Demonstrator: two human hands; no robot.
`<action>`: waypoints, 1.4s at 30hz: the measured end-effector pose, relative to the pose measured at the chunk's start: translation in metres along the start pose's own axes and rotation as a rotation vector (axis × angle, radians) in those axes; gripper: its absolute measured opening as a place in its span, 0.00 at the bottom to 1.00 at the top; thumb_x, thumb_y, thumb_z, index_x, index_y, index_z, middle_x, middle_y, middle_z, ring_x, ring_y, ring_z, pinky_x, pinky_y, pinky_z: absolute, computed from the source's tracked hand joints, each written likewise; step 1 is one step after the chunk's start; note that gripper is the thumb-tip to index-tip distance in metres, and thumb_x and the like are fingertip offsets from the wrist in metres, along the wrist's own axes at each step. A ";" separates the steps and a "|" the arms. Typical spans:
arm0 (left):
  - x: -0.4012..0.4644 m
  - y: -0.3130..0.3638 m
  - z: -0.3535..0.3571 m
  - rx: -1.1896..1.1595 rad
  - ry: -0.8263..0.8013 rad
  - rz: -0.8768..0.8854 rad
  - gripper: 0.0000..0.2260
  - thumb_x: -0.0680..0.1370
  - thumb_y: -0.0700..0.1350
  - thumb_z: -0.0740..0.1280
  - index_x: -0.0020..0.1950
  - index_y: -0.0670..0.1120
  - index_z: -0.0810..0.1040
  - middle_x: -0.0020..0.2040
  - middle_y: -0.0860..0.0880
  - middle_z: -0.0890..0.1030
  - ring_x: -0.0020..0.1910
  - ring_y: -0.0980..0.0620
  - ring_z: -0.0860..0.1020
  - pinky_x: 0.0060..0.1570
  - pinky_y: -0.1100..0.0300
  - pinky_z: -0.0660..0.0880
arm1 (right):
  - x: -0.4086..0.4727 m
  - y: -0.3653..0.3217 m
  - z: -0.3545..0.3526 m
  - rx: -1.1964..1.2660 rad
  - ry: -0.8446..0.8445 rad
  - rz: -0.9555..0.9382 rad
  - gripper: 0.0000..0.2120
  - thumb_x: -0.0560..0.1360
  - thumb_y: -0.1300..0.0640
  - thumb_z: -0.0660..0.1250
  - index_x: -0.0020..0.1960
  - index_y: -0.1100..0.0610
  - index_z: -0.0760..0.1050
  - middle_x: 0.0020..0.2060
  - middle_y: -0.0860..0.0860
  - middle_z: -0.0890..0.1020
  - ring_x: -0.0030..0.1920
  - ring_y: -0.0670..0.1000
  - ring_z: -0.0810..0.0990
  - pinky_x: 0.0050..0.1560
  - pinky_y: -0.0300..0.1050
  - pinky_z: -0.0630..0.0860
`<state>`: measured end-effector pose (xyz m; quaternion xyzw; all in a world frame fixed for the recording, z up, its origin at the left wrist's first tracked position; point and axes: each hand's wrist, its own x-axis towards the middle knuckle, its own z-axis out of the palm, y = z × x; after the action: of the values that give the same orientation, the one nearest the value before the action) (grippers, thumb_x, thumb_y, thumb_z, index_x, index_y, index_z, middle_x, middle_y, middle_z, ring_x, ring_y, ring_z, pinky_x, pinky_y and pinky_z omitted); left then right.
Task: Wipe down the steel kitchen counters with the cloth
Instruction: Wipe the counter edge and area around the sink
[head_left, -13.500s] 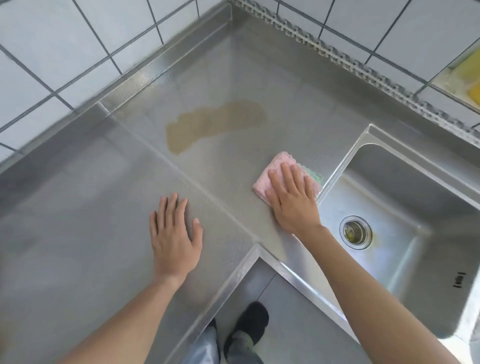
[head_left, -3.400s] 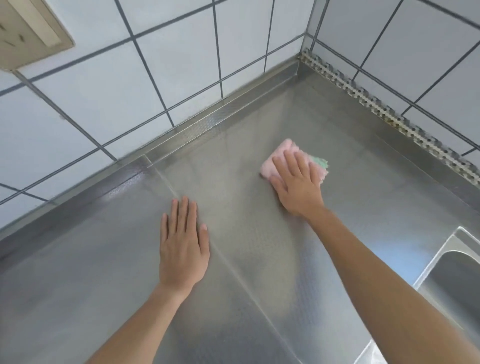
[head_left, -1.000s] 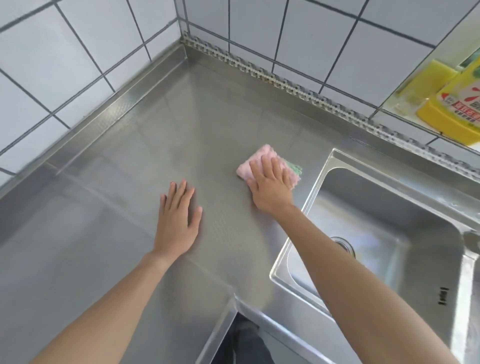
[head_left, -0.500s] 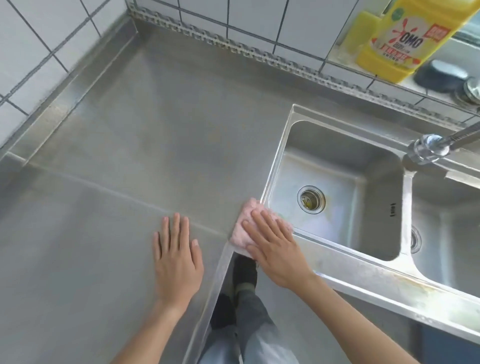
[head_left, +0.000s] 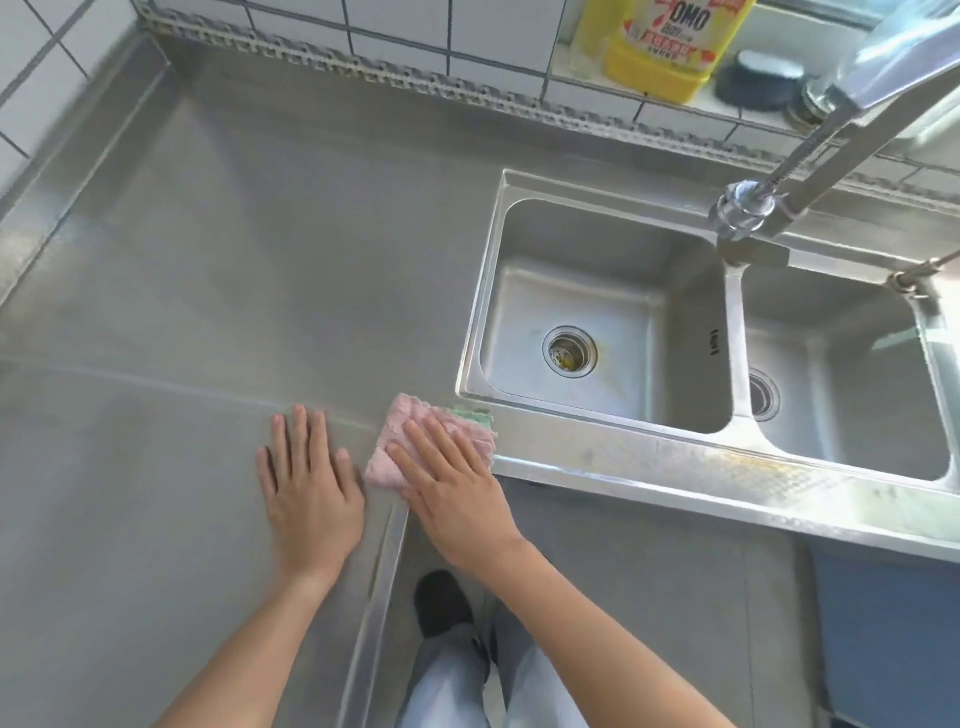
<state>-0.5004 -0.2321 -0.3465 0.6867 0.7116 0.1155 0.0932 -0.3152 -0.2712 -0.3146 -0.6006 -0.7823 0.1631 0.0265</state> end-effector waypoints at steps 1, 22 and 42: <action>0.000 0.001 0.000 -0.005 0.000 -0.008 0.26 0.84 0.50 0.51 0.80 0.41 0.65 0.82 0.41 0.64 0.84 0.40 0.57 0.80 0.38 0.56 | -0.015 0.012 -0.001 -0.004 0.001 0.026 0.26 0.86 0.51 0.58 0.82 0.49 0.58 0.83 0.51 0.55 0.83 0.55 0.48 0.82 0.56 0.48; -0.003 0.104 0.045 0.147 -0.109 0.535 0.37 0.84 0.67 0.49 0.85 0.43 0.55 0.86 0.46 0.50 0.85 0.42 0.47 0.81 0.36 0.53 | -0.132 0.143 -0.031 0.094 0.122 0.512 0.25 0.87 0.49 0.51 0.83 0.48 0.53 0.83 0.48 0.50 0.83 0.51 0.44 0.83 0.54 0.48; -0.006 0.111 0.039 0.225 -0.123 0.489 0.42 0.83 0.68 0.49 0.84 0.37 0.49 0.86 0.40 0.49 0.85 0.44 0.45 0.82 0.39 0.53 | -0.077 0.158 -0.041 0.071 0.217 0.470 0.20 0.84 0.49 0.54 0.68 0.55 0.76 0.66 0.50 0.79 0.71 0.58 0.72 0.76 0.59 0.61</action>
<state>-0.3830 -0.2333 -0.3516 0.8499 0.5260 0.0128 0.0289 -0.1369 -0.2993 -0.3089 -0.7786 -0.6075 0.1269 0.0928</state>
